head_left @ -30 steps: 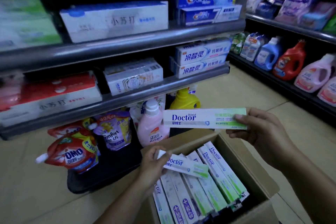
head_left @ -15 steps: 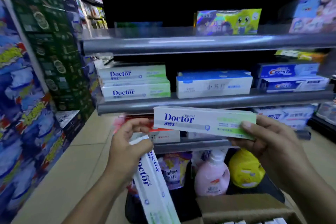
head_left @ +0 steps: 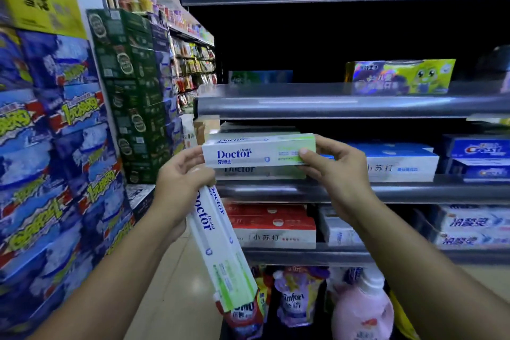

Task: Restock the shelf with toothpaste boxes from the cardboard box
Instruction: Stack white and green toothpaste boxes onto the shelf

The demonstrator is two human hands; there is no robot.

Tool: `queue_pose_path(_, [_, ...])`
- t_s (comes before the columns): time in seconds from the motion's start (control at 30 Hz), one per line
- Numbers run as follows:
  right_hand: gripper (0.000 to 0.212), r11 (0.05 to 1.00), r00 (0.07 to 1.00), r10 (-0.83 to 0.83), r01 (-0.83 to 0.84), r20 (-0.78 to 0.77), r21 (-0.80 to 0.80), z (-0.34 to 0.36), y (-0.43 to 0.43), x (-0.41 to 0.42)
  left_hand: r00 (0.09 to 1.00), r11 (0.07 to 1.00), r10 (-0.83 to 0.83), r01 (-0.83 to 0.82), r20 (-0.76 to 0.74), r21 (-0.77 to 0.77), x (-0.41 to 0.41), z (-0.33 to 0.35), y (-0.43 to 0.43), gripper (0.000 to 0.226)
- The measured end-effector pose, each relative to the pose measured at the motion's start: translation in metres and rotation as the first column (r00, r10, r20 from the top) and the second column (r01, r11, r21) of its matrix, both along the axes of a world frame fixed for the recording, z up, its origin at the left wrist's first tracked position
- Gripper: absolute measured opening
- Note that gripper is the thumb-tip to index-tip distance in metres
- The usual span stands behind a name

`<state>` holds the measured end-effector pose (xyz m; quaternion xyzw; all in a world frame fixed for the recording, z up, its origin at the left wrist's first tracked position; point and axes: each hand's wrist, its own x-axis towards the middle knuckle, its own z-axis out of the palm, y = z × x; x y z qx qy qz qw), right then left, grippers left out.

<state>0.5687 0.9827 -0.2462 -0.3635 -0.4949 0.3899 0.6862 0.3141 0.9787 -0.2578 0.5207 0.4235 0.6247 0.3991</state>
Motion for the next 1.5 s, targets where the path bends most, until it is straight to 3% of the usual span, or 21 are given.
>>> queue_pose_path(0.17, [0.016, 0.953, 0.934, -0.285, 0.3, 0.217, -0.039, 0.005, 0.029, -0.013, 0.998, 0.998, 0.026, -0.029, -0.05, -0.047, -0.004, 0.01, 0.023, 0.053])
queue_pose_path(0.27, [0.001, 0.879, 0.732, -0.412, 0.476, 0.543, 0.026, 0.001, 0.036, -0.017, 0.994, 0.994, 0.004, -0.016, -0.113, -0.105, -0.003, 0.01, 0.033, 0.072])
queue_pose_path(0.33, [0.009, 0.857, 0.617, -0.417, 0.512, 0.668, 0.062, -0.003, 0.034, -0.02, 0.984, 0.99, -0.029, 0.004, -0.175, -0.141, -0.003, 0.008, 0.036, 0.085])
queue_pose_path(0.47, [0.033, 0.839, 0.538, -0.367, 0.544, 0.759, 0.02, 0.0, 0.03, -0.025, 0.979, 0.974, -0.084, 0.041, -0.186, -0.223, -0.003, 0.007, 0.037, 0.087])
queue_pose_path(0.57, [0.041, 0.851, 0.58, -0.274, 0.518, 0.767, -0.088, 0.005, 0.032, -0.03, 0.981, 0.959, -0.072, 0.02, -0.179, -0.281, -0.003, 0.01, 0.042, 0.086])
queue_pose_path(0.7, [0.037, 0.867, 0.676, -0.164, 0.446, 0.719, -0.222, 0.011, 0.038, -0.036, 0.98, 0.941, -0.087, 0.022, -0.178, -0.337, -0.004, 0.019, 0.055, 0.105])
queue_pose_path(0.97, [0.021, 0.868, 0.714, -0.099, 0.403, 0.693, -0.29, 0.015, 0.038, -0.045, 0.982, 0.915, -0.085, 0.009, -0.17, -0.403, 0.0, 0.026, 0.07, 0.101])
queue_pose_path(1.03, [0.024, 0.884, 0.774, -0.082, 0.347, 0.628, -0.312, 0.012, 0.034, -0.042, 0.988, 0.923, -0.063, 0.002, -0.144, -0.385, 0.001, 0.025, 0.066, 0.09])
queue_pose_path(1.17, [0.043, 0.939, 0.794, -0.21, 0.326, 0.571, -0.108, -0.011, 0.007, -0.039, 0.99, 0.946, 0.143, -0.135, 0.004, -0.296, -0.004, 0.016, 0.061, 0.062])
queue_pose_path(1.23, [0.035, 0.953, 0.825, -0.221, 0.297, 0.52, -0.066, -0.029, -0.012, -0.039, 0.966, 0.943, 0.232, -0.195, 0.111, -0.27, -0.006, 0.013, 0.06, 0.049])
queue_pose_path(1.37, [0.058, 0.968, 0.841, -0.021, 0.152, 0.54, -0.199, -0.054, -0.038, -0.044, 0.906, 0.939, 0.302, -0.229, 0.296, -0.257, 0.0, 0.014, 0.054, 0.026])
queue_pose_path(1.43, [0.057, 0.962, 0.91, 0.061, 0.056, 0.409, -0.268, -0.057, -0.038, -0.044, 0.876, 0.939, 0.314, -0.23, 0.366, -0.254, 0.006, 0.014, 0.052, 0.022])
queue_pose_path(1.5, [0.045, 0.96, 0.97, 0.021, 0.049, 0.244, -0.276, -0.054, -0.033, -0.041, 0.858, 0.943, 0.308, -0.22, 0.412, -0.249, 0.012, 0.015, 0.051, 0.019])
